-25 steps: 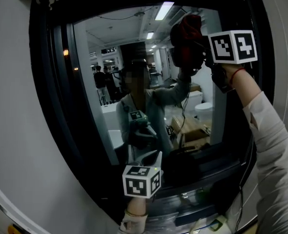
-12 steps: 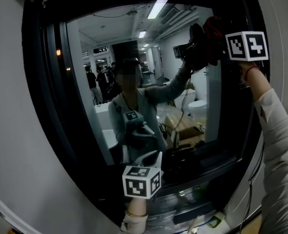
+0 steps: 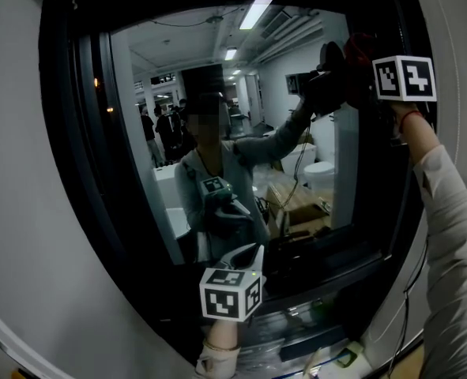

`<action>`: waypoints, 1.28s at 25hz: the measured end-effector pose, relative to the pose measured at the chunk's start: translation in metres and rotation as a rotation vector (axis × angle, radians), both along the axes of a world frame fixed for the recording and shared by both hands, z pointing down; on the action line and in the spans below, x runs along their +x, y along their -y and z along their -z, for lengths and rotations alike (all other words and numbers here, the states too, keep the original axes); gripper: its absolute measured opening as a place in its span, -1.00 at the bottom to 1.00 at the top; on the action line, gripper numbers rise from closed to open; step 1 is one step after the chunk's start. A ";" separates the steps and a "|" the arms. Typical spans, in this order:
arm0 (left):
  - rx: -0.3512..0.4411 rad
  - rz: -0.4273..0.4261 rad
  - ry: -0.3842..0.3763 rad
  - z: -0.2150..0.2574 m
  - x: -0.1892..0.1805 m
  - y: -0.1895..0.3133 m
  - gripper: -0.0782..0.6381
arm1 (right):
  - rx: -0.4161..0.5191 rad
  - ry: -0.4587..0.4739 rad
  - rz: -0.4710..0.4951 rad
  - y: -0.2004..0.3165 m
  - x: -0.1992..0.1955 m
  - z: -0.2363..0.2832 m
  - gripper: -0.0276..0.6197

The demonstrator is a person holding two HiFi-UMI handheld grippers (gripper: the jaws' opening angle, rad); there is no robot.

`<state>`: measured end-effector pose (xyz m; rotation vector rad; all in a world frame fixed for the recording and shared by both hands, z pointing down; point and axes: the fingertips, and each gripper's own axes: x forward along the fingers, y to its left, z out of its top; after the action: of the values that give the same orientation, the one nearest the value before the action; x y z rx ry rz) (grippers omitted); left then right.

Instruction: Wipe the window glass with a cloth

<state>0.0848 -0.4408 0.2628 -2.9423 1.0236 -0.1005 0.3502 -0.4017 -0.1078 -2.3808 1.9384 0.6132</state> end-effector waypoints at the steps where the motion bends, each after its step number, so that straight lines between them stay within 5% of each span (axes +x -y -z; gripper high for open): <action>1: 0.001 0.002 0.000 0.000 -0.001 -0.001 -0.77 | 0.006 -0.006 0.002 -0.002 -0.003 0.000 -0.75; 8: 0.005 0.017 0.002 0.008 -0.010 -0.009 -0.77 | 0.051 -0.064 0.062 -0.022 -0.047 0.001 -0.75; 32: -0.036 0.172 0.006 -0.018 -0.082 -0.023 -0.77 | -0.043 -0.114 0.703 -0.009 -0.302 -0.084 -0.75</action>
<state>0.0029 -0.4179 0.2812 -2.8778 1.2852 -0.1316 0.0483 -0.3926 -0.0237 -1.5138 2.6222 0.6547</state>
